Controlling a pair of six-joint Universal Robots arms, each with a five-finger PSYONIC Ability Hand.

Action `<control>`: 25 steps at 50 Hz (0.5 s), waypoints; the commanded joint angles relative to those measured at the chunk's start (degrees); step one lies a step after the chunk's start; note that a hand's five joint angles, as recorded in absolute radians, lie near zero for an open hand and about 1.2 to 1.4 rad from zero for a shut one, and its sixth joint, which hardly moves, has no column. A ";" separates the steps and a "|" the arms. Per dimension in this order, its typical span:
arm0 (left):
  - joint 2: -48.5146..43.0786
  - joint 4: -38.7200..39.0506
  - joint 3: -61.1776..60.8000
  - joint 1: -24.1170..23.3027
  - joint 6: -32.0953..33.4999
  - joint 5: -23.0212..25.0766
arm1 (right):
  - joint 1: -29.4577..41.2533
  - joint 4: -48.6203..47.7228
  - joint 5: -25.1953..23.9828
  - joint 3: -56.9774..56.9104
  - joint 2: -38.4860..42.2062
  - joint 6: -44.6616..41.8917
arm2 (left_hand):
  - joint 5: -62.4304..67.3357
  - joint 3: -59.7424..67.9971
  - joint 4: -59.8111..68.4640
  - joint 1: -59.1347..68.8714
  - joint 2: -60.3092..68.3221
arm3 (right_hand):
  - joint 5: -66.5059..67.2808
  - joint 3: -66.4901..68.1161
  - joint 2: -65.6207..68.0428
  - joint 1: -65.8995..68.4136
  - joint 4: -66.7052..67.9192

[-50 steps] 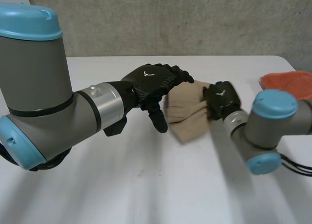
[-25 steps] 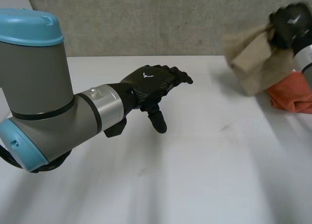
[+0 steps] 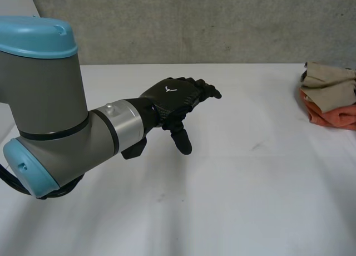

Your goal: Fold the laundry.

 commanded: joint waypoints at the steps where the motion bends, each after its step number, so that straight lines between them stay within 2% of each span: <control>1: -0.25 0.04 -0.05 0.00 -0.22 -0.09 | -1.31 -0.15 -4.99 4.54 -2.75 -1.72 | -0.27 -0.55 -0.27 -0.45 -0.37 | 14.98 12.98 12.24 25.39 11.68; 7: 0.02 0.12 -0.14 0.00 -0.22 0.00 | -3.51 1.17 -9.83 5.50 -3.36 -1.81 | -0.27 -0.55 -0.27 -0.45 -0.37 | 14.98 12.98 12.24 25.39 11.68; 16: -0.07 0.12 -0.23 0.00 -0.22 -0.09 | -5.88 2.75 -10.01 6.73 -4.94 -5.14 | -0.43 -0.72 -0.44 -0.62 -0.54 | 14.98 12.98 12.24 25.39 11.68; 17: -0.07 0.12 -0.23 0.00 -0.22 0.00 | -6.14 3.10 -9.92 6.91 -5.47 -5.58 | -0.44 -0.72 -0.44 -0.62 -0.54 | 9.21 7.21 6.47 19.62 5.91; 18: -0.07 0.12 -0.23 0.00 -0.22 0.00 | -6.41 3.54 -9.75 7.00 -6.08 -5.94 | -0.44 -0.72 -0.44 -0.62 -0.54 | -2.33 -4.34 -5.08 8.07 -5.64; 19: 0.02 0.12 -0.23 0.00 -0.22 -0.08 | -6.85 4.50 -9.14 7.09 -7.22 -6.72 | -0.44 -0.72 -0.44 -0.62 -0.54 | -27.26 -29.26 -30.01 -16.85 -30.57; 22: 0.46 0.12 -0.23 0.09 -0.22 0.00 | -7.20 6.26 -7.47 7.35 -9.33 -7.96 | -0.60 -0.89 -0.61 -0.79 -0.71 | -55.02 -57.02 -57.76 -44.61 -58.32; 25: 0.72 0.21 -0.14 0.18 -0.22 -0.09 | -7.03 8.37 -4.57 8.66 -13.37 -10.07 | -0.61 -0.89 -0.61 -0.79 -0.71 | -55.02 -57.02 -57.76 -44.61 -58.32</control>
